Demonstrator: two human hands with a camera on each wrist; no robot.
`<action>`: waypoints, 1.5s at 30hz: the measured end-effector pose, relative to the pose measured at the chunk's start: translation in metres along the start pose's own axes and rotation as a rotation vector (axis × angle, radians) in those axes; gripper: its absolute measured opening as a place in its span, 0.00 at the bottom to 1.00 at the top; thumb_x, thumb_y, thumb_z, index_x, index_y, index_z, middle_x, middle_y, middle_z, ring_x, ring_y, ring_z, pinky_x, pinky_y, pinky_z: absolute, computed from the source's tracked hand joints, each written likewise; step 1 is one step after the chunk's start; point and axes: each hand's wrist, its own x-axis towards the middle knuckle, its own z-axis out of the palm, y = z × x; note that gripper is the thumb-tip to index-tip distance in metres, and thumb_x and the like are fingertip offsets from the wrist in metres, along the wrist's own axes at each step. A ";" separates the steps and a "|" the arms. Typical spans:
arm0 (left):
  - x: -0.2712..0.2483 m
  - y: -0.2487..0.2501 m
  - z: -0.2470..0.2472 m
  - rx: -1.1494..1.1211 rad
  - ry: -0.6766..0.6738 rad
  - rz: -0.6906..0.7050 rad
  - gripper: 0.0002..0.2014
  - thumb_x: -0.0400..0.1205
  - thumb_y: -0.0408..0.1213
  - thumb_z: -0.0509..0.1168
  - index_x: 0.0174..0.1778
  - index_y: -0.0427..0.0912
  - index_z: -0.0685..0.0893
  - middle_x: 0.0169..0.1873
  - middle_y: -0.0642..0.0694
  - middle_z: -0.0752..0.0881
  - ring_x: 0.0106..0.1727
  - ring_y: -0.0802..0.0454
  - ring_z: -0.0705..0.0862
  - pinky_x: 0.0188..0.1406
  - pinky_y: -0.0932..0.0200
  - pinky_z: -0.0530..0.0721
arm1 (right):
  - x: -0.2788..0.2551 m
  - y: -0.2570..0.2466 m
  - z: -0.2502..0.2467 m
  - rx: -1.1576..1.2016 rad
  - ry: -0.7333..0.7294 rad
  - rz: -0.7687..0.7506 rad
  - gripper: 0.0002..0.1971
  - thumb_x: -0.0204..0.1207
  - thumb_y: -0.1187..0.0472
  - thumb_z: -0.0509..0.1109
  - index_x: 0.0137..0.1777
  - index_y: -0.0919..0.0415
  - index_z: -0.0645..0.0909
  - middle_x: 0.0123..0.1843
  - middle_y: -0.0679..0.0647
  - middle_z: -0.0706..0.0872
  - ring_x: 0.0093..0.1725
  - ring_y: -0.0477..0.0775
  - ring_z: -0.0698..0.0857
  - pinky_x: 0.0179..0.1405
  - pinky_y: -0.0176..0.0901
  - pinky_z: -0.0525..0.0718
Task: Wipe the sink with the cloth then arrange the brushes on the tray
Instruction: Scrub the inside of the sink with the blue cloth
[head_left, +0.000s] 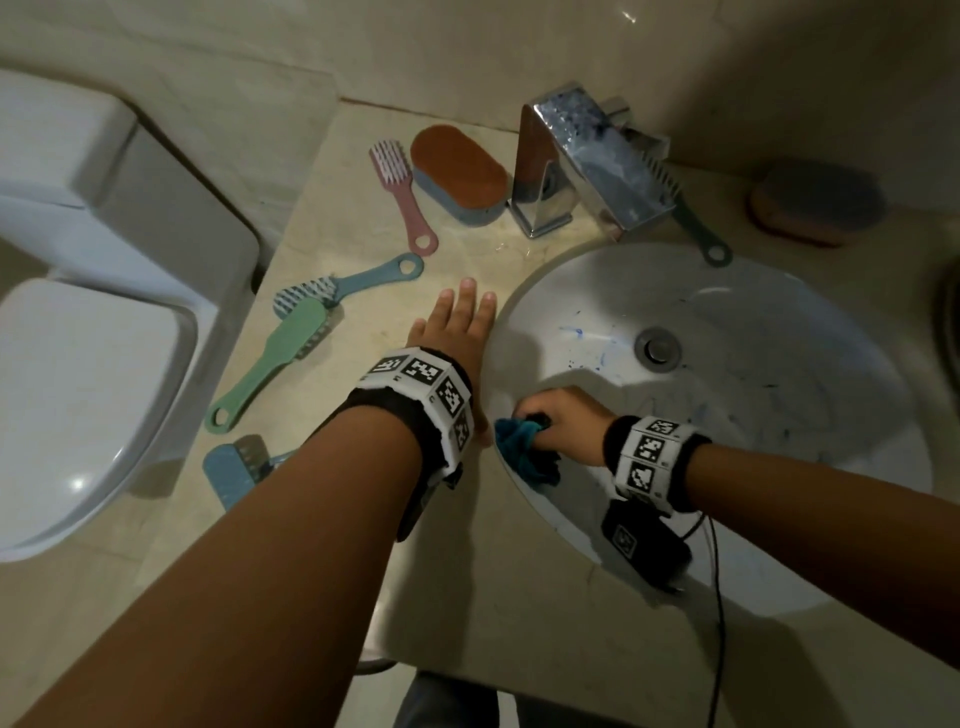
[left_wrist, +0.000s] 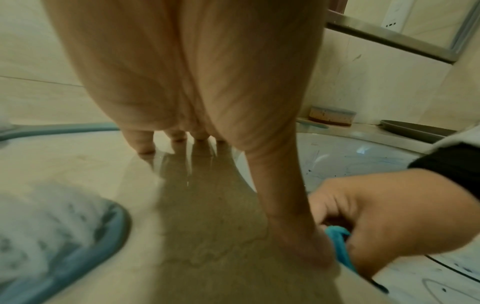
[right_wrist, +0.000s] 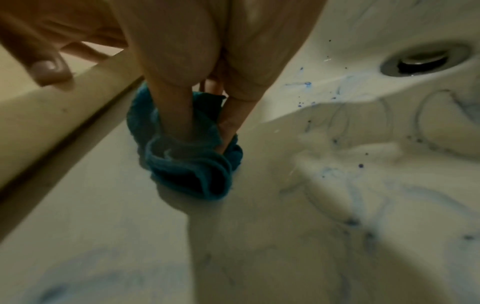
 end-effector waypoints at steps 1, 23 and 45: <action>0.000 -0.001 0.000 0.000 0.001 0.002 0.73 0.57 0.53 0.82 0.80 0.46 0.28 0.80 0.44 0.28 0.82 0.42 0.33 0.81 0.41 0.46 | -0.001 0.000 0.000 0.015 0.010 -0.003 0.08 0.71 0.71 0.68 0.47 0.62 0.85 0.43 0.57 0.85 0.43 0.52 0.81 0.44 0.39 0.76; 0.001 -0.003 0.002 -0.001 0.018 0.026 0.74 0.56 0.54 0.83 0.80 0.46 0.29 0.80 0.44 0.29 0.82 0.41 0.33 0.83 0.41 0.47 | -0.059 0.022 -0.001 -0.176 -0.342 0.015 0.18 0.74 0.65 0.73 0.65 0.60 0.82 0.59 0.55 0.80 0.55 0.50 0.78 0.54 0.31 0.73; 0.007 -0.002 0.002 0.025 0.004 -0.001 0.75 0.55 0.55 0.83 0.79 0.46 0.28 0.80 0.43 0.28 0.82 0.41 0.33 0.83 0.40 0.48 | -0.018 0.013 0.001 -0.177 -0.146 0.005 0.15 0.71 0.66 0.74 0.58 0.62 0.85 0.59 0.58 0.85 0.58 0.57 0.83 0.59 0.41 0.79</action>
